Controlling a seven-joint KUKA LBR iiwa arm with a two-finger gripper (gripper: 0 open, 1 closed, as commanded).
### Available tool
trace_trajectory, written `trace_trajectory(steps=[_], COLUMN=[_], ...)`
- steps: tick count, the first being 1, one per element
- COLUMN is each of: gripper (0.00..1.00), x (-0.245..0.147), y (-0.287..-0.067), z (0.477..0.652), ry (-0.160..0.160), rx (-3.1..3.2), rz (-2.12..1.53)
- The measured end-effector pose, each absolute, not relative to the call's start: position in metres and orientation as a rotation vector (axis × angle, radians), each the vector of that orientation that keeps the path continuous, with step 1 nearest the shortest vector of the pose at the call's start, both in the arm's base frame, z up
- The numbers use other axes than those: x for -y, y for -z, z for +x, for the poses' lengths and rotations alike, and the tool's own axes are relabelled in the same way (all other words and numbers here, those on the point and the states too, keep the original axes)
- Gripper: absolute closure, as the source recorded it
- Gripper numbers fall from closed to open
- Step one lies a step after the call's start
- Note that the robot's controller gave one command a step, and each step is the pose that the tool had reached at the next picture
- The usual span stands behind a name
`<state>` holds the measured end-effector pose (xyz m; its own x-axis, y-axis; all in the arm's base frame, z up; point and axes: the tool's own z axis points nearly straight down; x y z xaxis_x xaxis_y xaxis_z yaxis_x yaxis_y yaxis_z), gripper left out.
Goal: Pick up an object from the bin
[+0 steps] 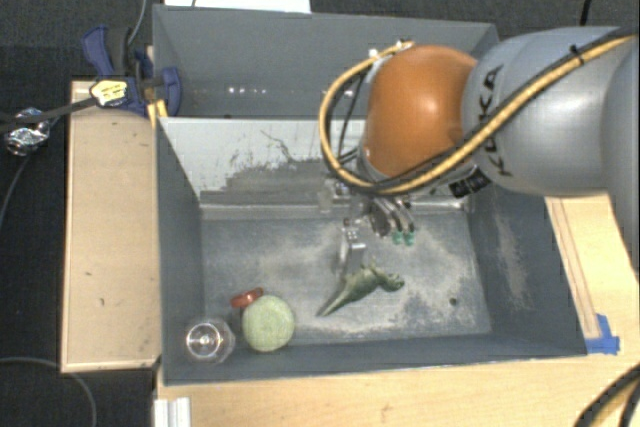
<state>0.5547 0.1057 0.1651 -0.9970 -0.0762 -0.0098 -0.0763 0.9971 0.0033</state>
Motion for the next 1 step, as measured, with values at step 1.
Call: trace_trajectory(steps=[1], gripper=[0.00], x=[-0.0821], y=[-0.1398], z=[0.5403], ry=[0.001], rx=[-3.103], rz=[-0.509])
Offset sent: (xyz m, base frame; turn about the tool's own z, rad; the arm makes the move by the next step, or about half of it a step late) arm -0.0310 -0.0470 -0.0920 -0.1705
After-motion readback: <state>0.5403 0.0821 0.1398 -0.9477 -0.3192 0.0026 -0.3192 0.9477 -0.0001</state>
